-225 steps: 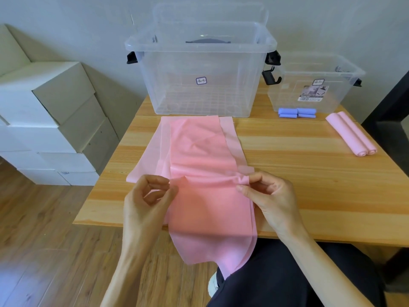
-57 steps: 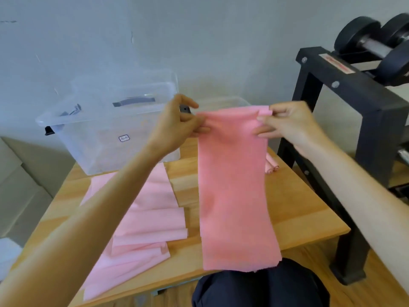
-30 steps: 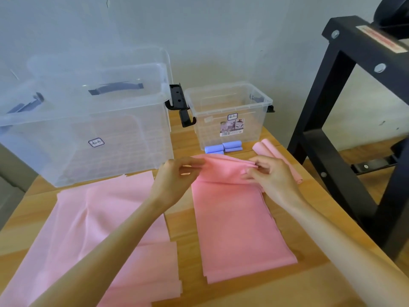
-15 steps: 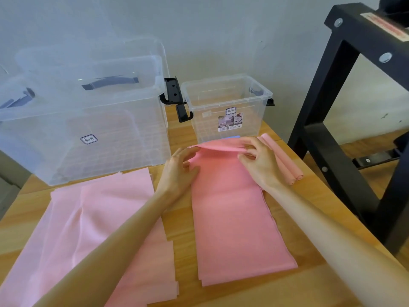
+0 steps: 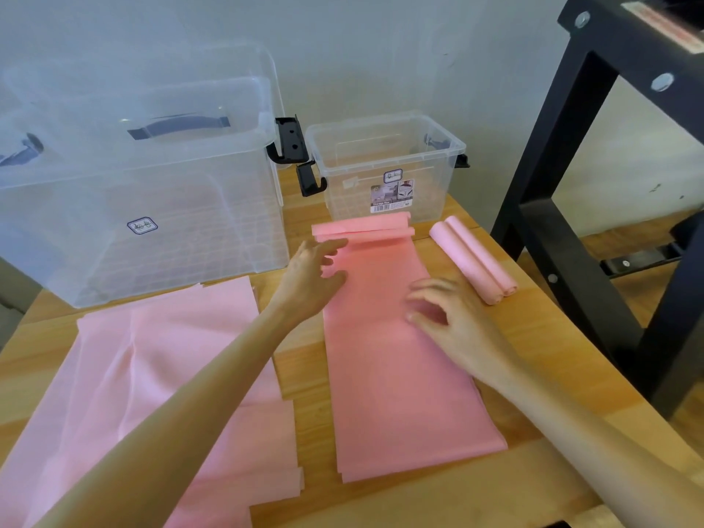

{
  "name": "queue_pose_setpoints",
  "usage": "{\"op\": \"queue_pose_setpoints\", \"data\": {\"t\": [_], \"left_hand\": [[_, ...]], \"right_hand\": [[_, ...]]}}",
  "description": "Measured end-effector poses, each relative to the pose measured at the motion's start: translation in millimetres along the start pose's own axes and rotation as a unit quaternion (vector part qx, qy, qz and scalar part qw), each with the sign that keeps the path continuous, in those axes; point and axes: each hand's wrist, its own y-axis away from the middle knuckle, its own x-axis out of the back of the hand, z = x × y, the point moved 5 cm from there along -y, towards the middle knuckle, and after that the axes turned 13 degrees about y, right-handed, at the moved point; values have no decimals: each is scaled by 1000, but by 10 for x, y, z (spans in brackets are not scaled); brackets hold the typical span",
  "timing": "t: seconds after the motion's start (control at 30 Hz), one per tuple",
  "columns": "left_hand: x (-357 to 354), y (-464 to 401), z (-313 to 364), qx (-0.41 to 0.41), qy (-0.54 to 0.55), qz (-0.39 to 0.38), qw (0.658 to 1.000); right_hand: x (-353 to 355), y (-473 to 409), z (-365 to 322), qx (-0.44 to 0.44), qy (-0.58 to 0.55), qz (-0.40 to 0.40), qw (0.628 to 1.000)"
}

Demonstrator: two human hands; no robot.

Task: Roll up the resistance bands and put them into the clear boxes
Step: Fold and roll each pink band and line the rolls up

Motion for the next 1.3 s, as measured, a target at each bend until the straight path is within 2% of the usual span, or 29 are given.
{"op": "queue_pose_setpoints", "data": {"t": [0.13, 0.5, 0.73, 0.83, 1.03, 1.17, 1.3], "left_hand": [[-139, 164, 23, 6, -25, -53, 998], [-164, 459, 82, 3, -91, -69, 993], [-63, 929, 315, -41, -70, -64, 995], [-29, 1288, 439, -66, -24, -71, 995], [-161, 2056, 492, -99, 11, -122, 988], [-259, 2319, 398, -105, 11, -98, 989], [-261, 2365, 372, -101, 21, -35, 994]], "right_hand": [[2, 181, -77, 30, 40, -18, 999], [53, 396, -110, 34, 48, -33, 998], [278, 701, -195, 31, -33, 6, 999], [422, 954, -268, 43, -76, 5, 996], [457, 1453, -308, 45, -94, -71, 992], [368, 1678, -270, 41, -73, -92, 992], [348, 1744, -305, 49, -47, -38, 997]]}}
